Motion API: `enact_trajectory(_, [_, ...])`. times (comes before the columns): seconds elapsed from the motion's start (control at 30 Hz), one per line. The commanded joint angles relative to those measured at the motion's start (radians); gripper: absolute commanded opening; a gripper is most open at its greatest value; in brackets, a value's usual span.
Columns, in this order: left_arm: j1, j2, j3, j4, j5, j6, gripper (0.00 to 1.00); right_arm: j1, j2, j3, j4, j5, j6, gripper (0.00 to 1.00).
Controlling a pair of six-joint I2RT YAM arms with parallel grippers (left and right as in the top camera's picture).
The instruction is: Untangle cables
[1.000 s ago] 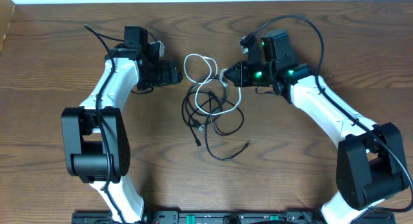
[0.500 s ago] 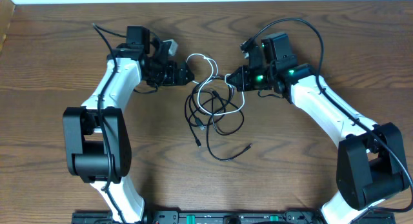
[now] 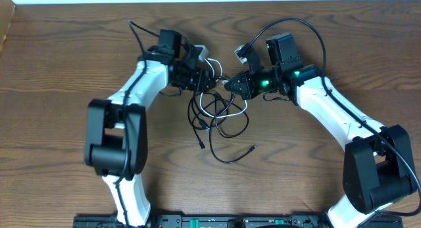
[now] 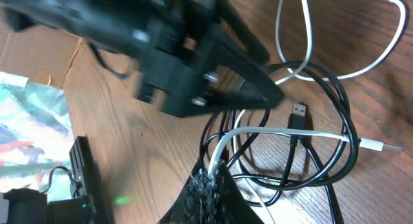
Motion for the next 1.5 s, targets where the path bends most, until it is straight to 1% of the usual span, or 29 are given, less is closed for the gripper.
enact_trajectory(0.0, [-0.016,0.065,-0.008,0.027,-0.017,0.025,0.63,0.000,-0.021,0.005,-0.002,-0.040,-0.026,0.01])
enact_trajectory(0.03, [-0.019,0.076,-0.008,0.031,-0.016,0.025,0.62,0.000,-0.021,0.005,-0.001,-0.058,-0.026,0.01])
enact_trajectory(0.07, [-0.021,0.084,-0.008,0.034,-0.017,0.025,0.56,0.000,-0.021,0.005,0.003,-0.077,-0.026,0.01])
enact_trajectory(0.1, [-0.023,0.091,-0.008,0.037,-0.016,0.025,0.28,0.000,-0.021,0.005,0.010,-0.099,-0.026,0.01])
enact_trajectory(0.13, [-0.023,0.093,-0.008,0.037,-0.016,0.018,0.09,0.000,-0.021,0.005,0.014,-0.115,-0.025,0.01])
enact_trajectory(0.17, [-0.022,0.093,-0.008,0.037,-0.016,0.008,0.08,0.000,-0.021,0.005,0.014,-0.125,-0.025,0.01])
enact_trajectory(0.33, [-0.018,0.090,-0.007,0.040,-0.038,-0.041,0.08,0.010,-0.021,0.004,-0.019,-0.140,0.012,0.01])
enact_trajectory(0.47, [-0.018,0.090,-0.007,0.043,-0.094,-0.090,0.08,0.047,-0.021,-0.004,-0.022,-0.181,-0.019,0.01])
enact_trajectory(0.63, [0.001,0.069,0.005,0.001,-0.092,-0.092,0.08,0.085,-0.021,-0.013,-0.045,-0.059,-0.017,0.01])
enact_trajectory(0.73, [0.026,0.027,0.014,-0.032,-0.091,-0.092,0.09,0.082,-0.021,-0.013,-0.050,-0.046,-0.016,0.01])
enact_trajectory(0.87, [0.046,-0.054,0.014,-0.076,-0.090,-0.093,0.25,0.055,-0.021,-0.013,-0.045,-0.045,0.018,0.01])
enact_trajectory(0.97, [0.044,-0.110,0.014,-0.103,-0.087,-0.136,0.40,0.011,-0.021,-0.013,-0.043,-0.045,0.077,0.01])
enact_trajectory(1.0, [0.041,-0.124,0.014,-0.111,-0.087,-0.152,0.43,0.000,-0.021,-0.013,-0.043,-0.045,0.092,0.01])
enact_trajectory(1.1, [0.029,-0.150,0.013,-0.138,-0.088,-0.179,0.44,-0.027,-0.015,-0.014,-0.044,-0.046,0.145,0.01])
enact_trajectory(1.13, [0.023,-0.150,0.013,-0.142,-0.088,-0.178,0.41,-0.028,-0.010,-0.015,-0.044,-0.045,0.148,0.01])
enact_trajectory(1.2, [0.010,-0.147,0.011,-0.150,-0.088,-0.178,0.28,-0.028,0.001,-0.016,-0.046,-0.046,0.143,0.01])
enact_trajectory(1.23, [-0.005,-0.145,0.011,-0.154,-0.087,-0.179,0.24,-0.027,0.014,-0.016,-0.047,-0.047,0.129,0.01])
enact_trajectory(1.3, [-0.027,-0.143,0.011,-0.152,-0.084,-0.179,0.25,-0.026,0.032,-0.016,-0.047,-0.068,0.085,0.01])
enact_trajectory(1.33, [-0.040,-0.141,0.011,-0.147,-0.085,-0.182,0.27,-0.026,0.040,-0.016,-0.046,-0.088,0.057,0.01])
enact_trajectory(1.37, [-0.049,-0.137,0.011,-0.140,-0.086,-0.204,0.28,-0.026,0.049,-0.016,-0.043,-0.109,0.034,0.01])
enact_trajectory(1.4, [-0.059,-0.132,0.011,-0.131,-0.089,-0.246,0.29,-0.026,0.051,-0.016,-0.043,-0.127,0.020,0.01])
enact_trajectory(1.43, [-0.076,-0.117,0.011,-0.113,-0.089,-0.314,0.31,-0.027,0.058,-0.016,-0.043,-0.154,-0.023,0.01])
enact_trajectory(1.47, [-0.082,-0.108,0.011,-0.103,-0.093,-0.340,0.34,-0.029,0.058,-0.016,-0.043,-0.167,-0.050,0.01])
